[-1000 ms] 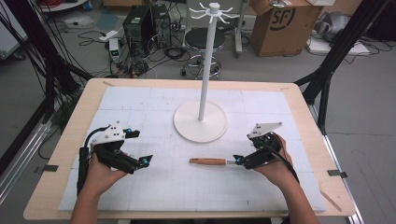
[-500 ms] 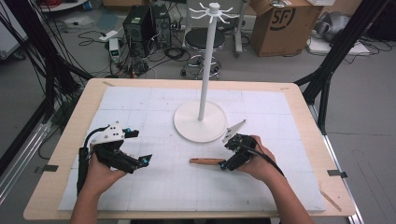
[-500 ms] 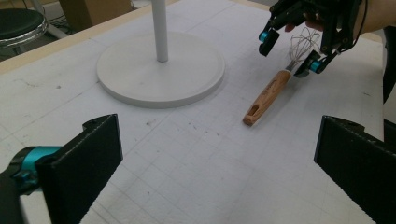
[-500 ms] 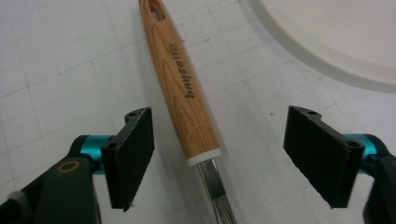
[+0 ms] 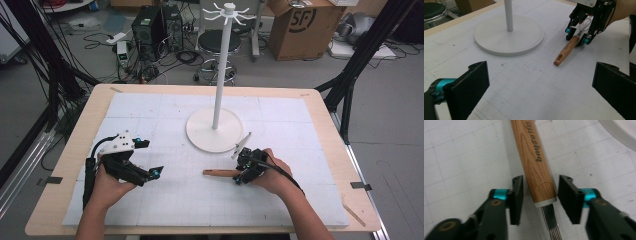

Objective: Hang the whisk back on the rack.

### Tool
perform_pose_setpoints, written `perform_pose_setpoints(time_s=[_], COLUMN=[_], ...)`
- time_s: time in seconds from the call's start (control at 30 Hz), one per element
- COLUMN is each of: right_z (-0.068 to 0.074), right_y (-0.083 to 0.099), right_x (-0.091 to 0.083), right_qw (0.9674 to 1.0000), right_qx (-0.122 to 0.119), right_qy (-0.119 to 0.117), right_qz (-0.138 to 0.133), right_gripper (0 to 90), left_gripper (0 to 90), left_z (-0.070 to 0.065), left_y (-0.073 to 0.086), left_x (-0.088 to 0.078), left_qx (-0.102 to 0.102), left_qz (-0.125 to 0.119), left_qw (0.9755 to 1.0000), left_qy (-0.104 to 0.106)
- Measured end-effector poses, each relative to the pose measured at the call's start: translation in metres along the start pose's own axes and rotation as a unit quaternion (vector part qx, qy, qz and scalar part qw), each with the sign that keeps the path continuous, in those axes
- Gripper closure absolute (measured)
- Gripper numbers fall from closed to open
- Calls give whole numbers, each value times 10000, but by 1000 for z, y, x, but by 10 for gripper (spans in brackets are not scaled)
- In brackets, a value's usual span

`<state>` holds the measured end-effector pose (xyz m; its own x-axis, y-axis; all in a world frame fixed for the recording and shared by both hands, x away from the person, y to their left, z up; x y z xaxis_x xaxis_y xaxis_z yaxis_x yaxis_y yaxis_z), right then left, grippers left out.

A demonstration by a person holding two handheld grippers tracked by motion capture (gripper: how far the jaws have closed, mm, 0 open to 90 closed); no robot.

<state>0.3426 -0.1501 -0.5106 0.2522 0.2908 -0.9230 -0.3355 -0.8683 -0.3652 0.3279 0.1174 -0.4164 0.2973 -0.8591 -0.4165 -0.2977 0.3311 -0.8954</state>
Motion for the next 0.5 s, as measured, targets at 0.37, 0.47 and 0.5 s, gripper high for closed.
perform_pose_setpoints(time_s=[0.37,0.47,0.5], right_z=[8,7,6], right_y=[-1,-3,-5], right_x=[-6,-13,-17], right_qw=[9999,9998,9995], right_qx=[-155,-120,-92], right_qy=[-18,-8,-14], right_qz=[21,-159,-286], right_gripper=[699,700,701], left_gripper=[16,16,16], left_z=[0,0,0], left_y=[1,1,0], left_x=[1,0,0], left_qx=[-15,-32,-35], left_qz=[-9,-15,-24], left_qw=[10000,10000,10000], left_qy=[25,0,6])
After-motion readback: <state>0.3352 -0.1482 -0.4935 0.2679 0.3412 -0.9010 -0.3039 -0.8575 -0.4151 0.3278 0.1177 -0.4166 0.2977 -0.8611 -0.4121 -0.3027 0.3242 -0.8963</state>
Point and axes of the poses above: each handheld gripper's, and its own axes: x roughly forward along the jaws, y roughly out of its underside, z roughly to its left, the point moved 10 cm from there along x, roughly forward along the jaws, and after that the axes turned 11 degrees about y, right-handed, at the moved point
